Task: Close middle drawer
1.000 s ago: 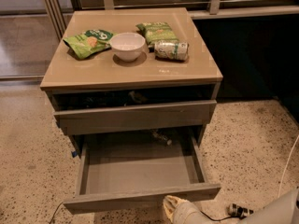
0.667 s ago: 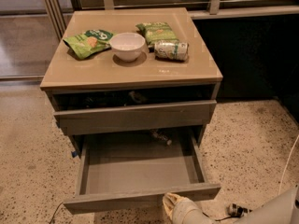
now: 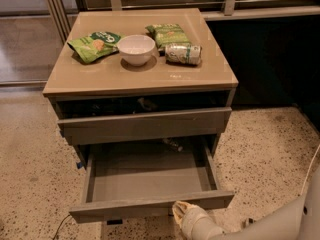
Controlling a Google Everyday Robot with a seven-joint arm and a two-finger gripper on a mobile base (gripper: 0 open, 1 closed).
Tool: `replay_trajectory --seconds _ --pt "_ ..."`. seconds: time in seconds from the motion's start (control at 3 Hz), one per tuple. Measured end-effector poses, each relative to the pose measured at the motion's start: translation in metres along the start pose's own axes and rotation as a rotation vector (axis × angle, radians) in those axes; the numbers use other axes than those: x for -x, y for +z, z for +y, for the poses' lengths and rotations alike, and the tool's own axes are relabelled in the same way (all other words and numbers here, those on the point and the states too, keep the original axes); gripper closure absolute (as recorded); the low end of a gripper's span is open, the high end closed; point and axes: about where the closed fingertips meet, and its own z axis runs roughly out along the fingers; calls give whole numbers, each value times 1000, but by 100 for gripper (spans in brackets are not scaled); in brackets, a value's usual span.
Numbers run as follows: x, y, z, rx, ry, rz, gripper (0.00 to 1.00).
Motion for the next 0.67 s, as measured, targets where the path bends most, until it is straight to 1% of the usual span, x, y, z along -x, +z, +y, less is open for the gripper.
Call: replay_trajectory --seconds 0.33,0.67 --pt "3 10 -10 -10 -1 3 100" --pt "18 26 -38 -52 -5 -18 100"
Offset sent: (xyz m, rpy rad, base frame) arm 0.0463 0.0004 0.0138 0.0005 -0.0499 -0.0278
